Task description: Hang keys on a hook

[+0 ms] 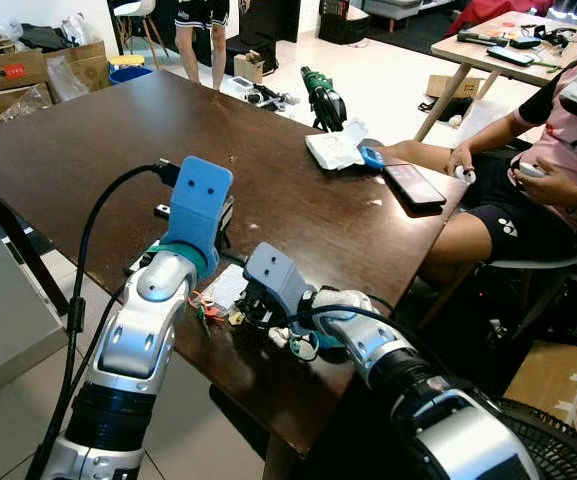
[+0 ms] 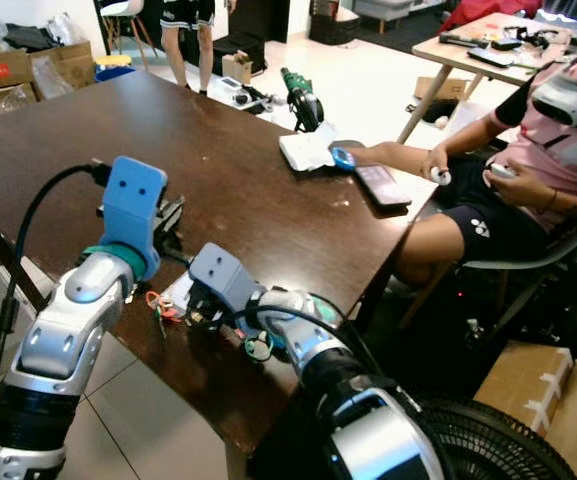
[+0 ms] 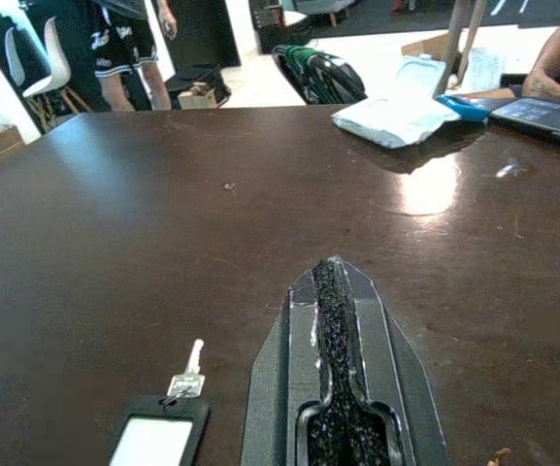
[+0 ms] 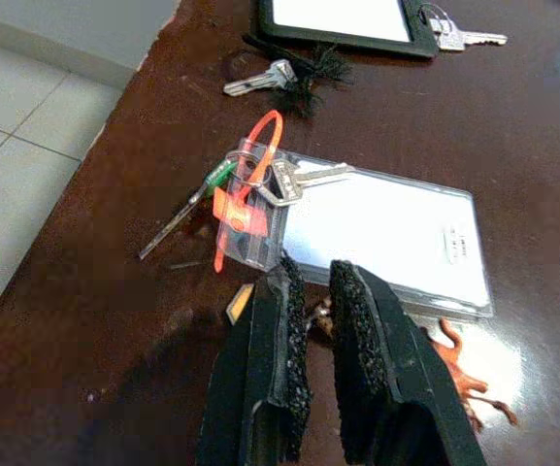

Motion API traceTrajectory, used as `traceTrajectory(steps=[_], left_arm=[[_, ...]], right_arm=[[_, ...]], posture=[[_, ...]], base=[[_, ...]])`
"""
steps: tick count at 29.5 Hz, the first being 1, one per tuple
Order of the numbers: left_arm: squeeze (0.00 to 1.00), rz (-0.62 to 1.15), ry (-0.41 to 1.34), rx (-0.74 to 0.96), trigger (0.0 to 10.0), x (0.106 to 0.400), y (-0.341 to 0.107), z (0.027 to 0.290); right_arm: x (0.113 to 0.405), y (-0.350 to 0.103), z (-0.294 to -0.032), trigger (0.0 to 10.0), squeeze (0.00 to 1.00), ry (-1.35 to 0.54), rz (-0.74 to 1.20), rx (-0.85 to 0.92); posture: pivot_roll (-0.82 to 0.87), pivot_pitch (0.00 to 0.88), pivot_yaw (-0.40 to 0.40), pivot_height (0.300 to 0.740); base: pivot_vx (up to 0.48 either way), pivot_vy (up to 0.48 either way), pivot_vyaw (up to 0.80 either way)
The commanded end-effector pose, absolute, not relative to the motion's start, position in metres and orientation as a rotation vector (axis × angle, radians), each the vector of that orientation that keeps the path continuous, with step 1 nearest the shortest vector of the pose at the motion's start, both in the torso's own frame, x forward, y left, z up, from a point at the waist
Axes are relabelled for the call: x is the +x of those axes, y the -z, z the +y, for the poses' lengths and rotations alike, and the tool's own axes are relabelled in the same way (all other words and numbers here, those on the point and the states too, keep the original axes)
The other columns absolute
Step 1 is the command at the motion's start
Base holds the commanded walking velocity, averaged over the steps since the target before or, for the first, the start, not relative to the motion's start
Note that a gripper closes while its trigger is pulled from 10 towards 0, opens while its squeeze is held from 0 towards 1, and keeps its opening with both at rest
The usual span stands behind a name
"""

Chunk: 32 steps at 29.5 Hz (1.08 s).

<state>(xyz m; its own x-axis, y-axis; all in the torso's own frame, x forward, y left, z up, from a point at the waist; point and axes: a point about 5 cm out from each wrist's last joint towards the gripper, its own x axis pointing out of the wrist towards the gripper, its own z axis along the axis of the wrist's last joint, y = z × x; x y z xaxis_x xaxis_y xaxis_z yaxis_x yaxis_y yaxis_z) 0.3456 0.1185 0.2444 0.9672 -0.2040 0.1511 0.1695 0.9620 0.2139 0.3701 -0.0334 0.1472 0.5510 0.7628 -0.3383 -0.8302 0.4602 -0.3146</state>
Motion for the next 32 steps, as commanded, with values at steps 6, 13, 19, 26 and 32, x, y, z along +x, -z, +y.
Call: traceTrajectory(steps=[6, 13, 19, 26, 32], left_arm=[[0.00, -0.163, 0.197, 0.194, 10.0, 0.341, -0.243, 0.117], [0.00, -0.154, 0.201, 0.190, 10.0, 0.340, -0.242, 0.117], [0.00, -0.150, 0.194, 0.188, 10.0, 0.340, -0.243, 0.118], [0.00, -0.145, 0.196, 0.189, 10.0, 0.340, -0.243, 0.118], [0.00, -0.144, 0.196, 0.190, 10.0, 0.340, -0.243, 0.118]], right_arm=[[0.367, -0.137, -0.030, 10.0, 0.00, -1.002, 0.203, -0.475], [0.366, -0.128, -0.036, 10.0, 0.00, -0.984, 0.255, -0.482], [0.365, -0.133, -0.031, 10.0, 0.00, -1.029, 0.192, -0.485], [0.362, -0.150, -0.021, 10.0, 0.00, -1.111, 0.076, -0.403], [0.363, -0.143, -0.025, 10.0, 0.00, -1.084, 0.112, -0.435]], posture=[[0.12, 0.132, 0.047, 0.740], [0.12, 0.134, 0.049, 0.740], [0.12, 0.145, 0.053, 0.740], [0.12, 0.145, 0.055, 0.740], [0.12, 0.145, 0.056, 0.740]], base=[[0.000, 0.000, 0.00], [0.000, 0.000, 0.00], [0.000, 0.000, 0.00], [0.000, 0.000, 0.00], [0.000, 0.000, 0.00]])
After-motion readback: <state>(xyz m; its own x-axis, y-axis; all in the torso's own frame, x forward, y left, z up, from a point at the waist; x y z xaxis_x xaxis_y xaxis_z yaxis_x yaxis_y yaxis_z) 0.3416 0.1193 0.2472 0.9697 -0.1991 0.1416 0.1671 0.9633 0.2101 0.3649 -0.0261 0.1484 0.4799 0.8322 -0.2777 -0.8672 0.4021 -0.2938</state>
